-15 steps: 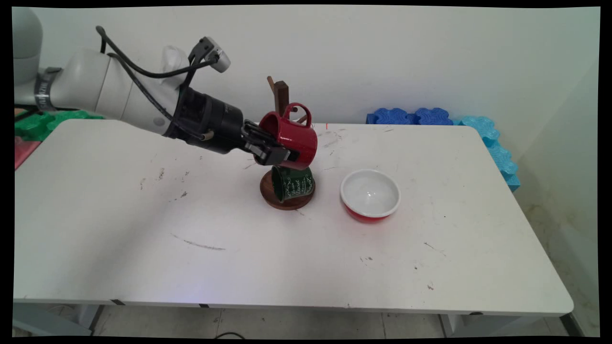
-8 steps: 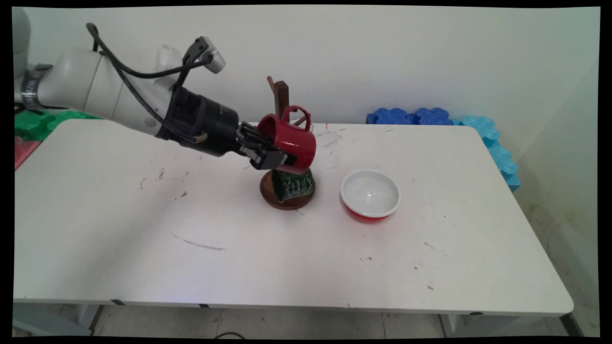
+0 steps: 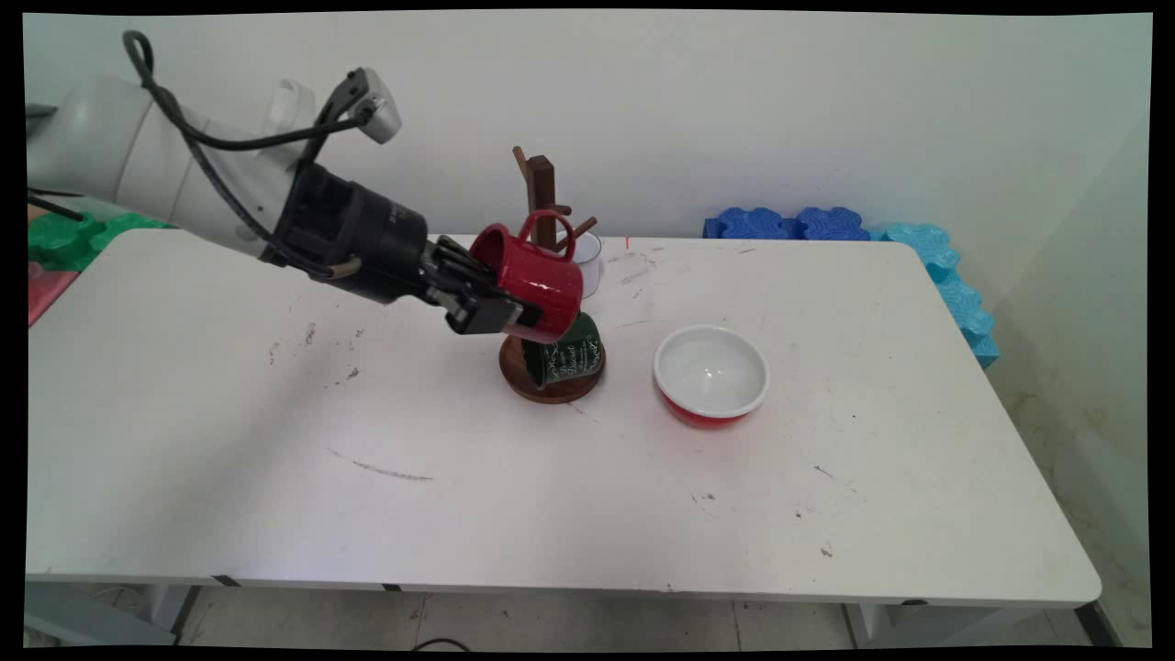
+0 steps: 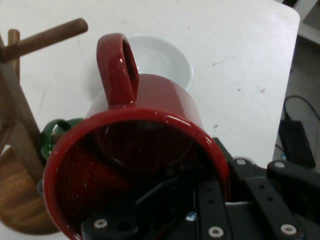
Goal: Place the picked object on the table
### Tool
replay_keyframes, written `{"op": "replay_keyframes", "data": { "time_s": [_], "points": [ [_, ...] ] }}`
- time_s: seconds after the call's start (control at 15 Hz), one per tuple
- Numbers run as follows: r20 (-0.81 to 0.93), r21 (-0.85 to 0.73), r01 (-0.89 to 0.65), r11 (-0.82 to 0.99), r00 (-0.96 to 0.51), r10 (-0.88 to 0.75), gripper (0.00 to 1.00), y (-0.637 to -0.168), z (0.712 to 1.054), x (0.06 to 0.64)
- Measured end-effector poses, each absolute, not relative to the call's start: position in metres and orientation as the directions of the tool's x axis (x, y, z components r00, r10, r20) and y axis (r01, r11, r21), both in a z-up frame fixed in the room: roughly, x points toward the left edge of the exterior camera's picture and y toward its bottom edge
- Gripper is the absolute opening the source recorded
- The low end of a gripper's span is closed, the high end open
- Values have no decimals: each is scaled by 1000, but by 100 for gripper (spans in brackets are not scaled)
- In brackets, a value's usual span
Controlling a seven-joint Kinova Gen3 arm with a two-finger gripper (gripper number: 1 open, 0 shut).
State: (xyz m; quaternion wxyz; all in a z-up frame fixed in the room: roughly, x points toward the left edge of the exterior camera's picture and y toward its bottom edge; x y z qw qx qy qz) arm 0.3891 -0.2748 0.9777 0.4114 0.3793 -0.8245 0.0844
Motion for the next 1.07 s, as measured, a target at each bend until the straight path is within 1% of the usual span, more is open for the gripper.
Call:
{"op": "replay_keyframes", "data": {
  "time_s": [0.53, 1.07],
  "points": [
    [702, 128, -680, 722, -452, -550, 0, -266, 986, 419],
    [649, 58, -672, 739, -537, -539, 0, -268, 991, 456]
  ]
}}
